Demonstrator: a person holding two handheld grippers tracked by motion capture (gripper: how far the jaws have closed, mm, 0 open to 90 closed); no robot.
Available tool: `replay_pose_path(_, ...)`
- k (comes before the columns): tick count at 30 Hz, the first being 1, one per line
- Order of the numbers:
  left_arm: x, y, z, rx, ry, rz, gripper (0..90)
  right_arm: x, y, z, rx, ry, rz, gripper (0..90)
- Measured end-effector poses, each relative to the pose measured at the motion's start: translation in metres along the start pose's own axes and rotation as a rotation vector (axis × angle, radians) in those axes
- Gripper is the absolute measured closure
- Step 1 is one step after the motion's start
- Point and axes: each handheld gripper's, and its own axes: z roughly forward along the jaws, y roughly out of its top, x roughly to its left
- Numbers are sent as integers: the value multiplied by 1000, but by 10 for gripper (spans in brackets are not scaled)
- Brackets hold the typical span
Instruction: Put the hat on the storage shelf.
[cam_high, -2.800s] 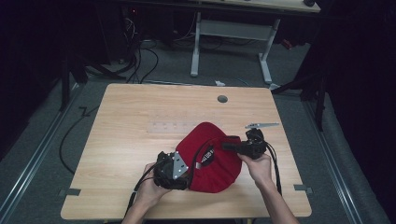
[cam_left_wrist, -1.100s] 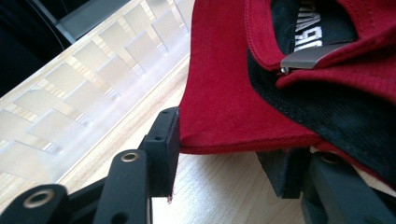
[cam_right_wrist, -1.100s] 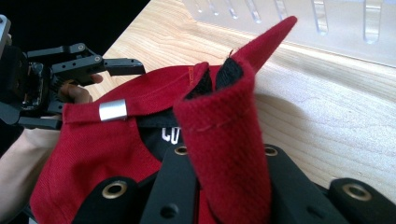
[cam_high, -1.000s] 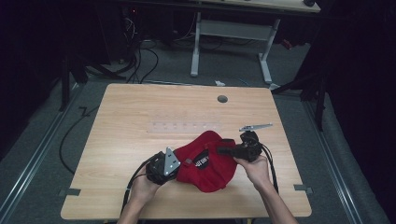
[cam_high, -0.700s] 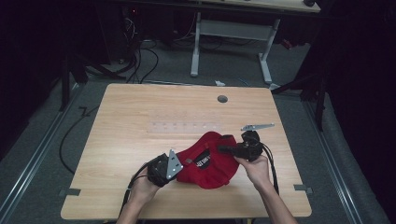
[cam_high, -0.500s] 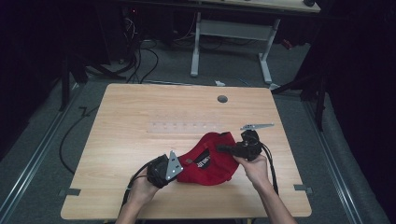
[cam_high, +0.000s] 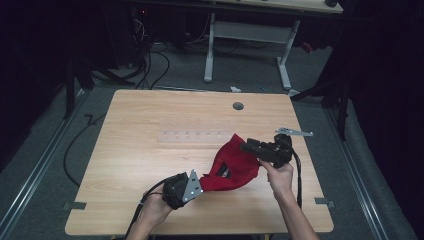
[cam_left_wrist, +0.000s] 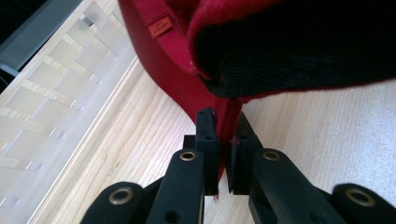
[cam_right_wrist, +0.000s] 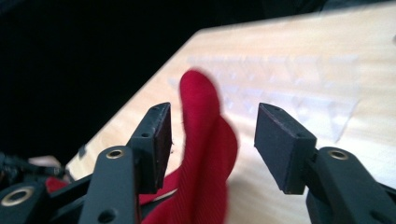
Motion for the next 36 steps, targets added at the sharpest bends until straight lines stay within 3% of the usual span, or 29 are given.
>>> replay_pose_path(3,5,3,-5,-15,16,-19,859,-3,5,-12,-43,-27,-1,445)
replay_pose_path(6,9,8,-10,-34,12,-57,859,-5,6,-21,-59,-47,-10,435)
replay_pose_path(8,13,11,-13,-57,10,-86,859,-7,3,-25,-61,-83,-33,436)
replay_pose_path(11,20,14,-17,-76,24,-111,859,-12,-3,-29,-70,-99,-17,421)
replay_pose_path(23,45,23,-31,-165,68,-238,859,-40,-52,0,118,-338,-109,402)
replay_pose_path(28,52,26,-32,-187,70,-272,859,-50,-70,8,152,-410,-129,400)
replay_pose_path(36,65,31,-39,-226,87,-305,858,-56,-86,17,195,-531,-182,396)
